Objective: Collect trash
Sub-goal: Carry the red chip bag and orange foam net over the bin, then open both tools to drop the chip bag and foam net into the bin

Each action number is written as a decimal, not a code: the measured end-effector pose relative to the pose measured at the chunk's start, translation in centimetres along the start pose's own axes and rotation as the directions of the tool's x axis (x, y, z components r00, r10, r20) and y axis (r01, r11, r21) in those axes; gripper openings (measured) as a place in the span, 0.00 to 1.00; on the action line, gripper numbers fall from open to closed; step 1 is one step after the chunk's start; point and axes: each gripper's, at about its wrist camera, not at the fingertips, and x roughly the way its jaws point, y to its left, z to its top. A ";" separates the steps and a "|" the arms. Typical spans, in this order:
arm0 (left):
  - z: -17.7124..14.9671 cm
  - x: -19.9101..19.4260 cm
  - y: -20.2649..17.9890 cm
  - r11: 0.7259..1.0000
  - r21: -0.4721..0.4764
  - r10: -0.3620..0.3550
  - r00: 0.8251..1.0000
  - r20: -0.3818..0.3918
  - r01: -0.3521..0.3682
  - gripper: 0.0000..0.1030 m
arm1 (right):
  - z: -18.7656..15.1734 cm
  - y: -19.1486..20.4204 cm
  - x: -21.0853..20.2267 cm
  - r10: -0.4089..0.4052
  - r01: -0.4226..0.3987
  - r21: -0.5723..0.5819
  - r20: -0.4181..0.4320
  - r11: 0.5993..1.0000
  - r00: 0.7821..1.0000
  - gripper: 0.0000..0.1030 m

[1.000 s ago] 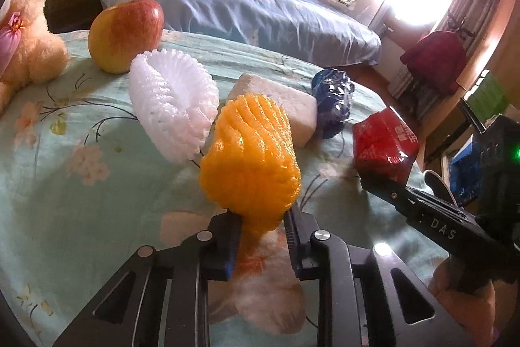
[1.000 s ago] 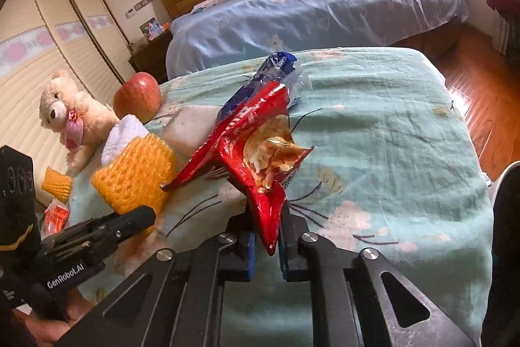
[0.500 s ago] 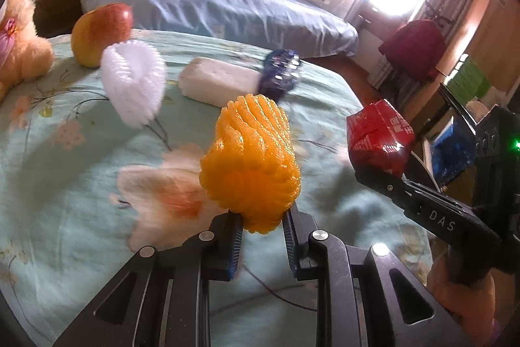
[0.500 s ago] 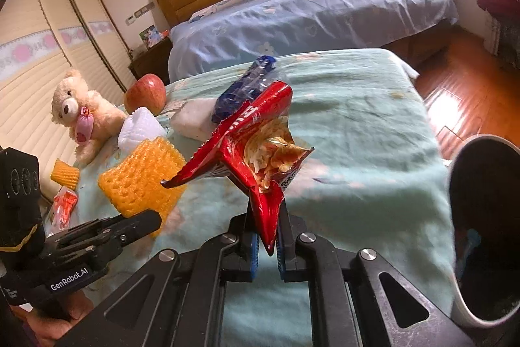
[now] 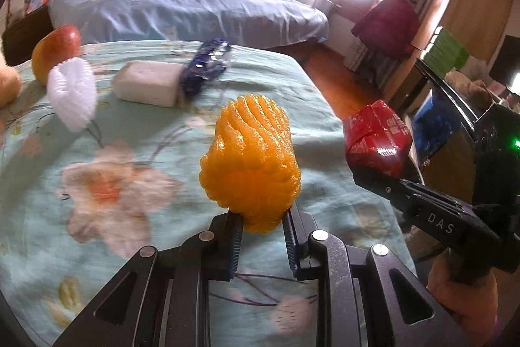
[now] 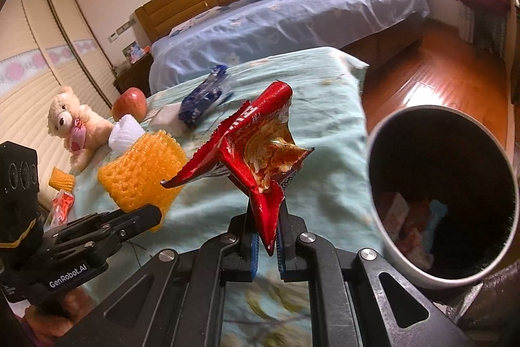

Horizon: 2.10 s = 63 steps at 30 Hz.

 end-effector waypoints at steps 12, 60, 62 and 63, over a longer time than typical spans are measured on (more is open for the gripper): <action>0.3 1.9 -4.2 0.997 0.070 -0.043 0.999 -0.023 0.045 0.21 | -0.9 -3.7 -2.3 -0.050 0.048 0.056 0.020 0.997 0.999 0.08; 3.2 11.2 -14.9 0.967 0.230 -0.078 0.989 -0.125 0.106 0.22 | 0.0 -14.4 -4.3 -0.151 0.144 0.209 0.018 0.967 0.988 0.08; 3.3 11.4 -14.9 0.967 0.231 -0.077 0.989 -0.127 0.105 0.22 | 0.1 -14.7 -4.1 -0.158 0.151 0.214 0.016 0.965 0.987 0.08; 3.3 11.5 -15.0 0.968 0.229 -0.077 0.989 -0.129 0.106 0.22 | 0.2 -14.8 -4.1 -0.157 0.150 0.218 0.013 0.964 0.988 0.08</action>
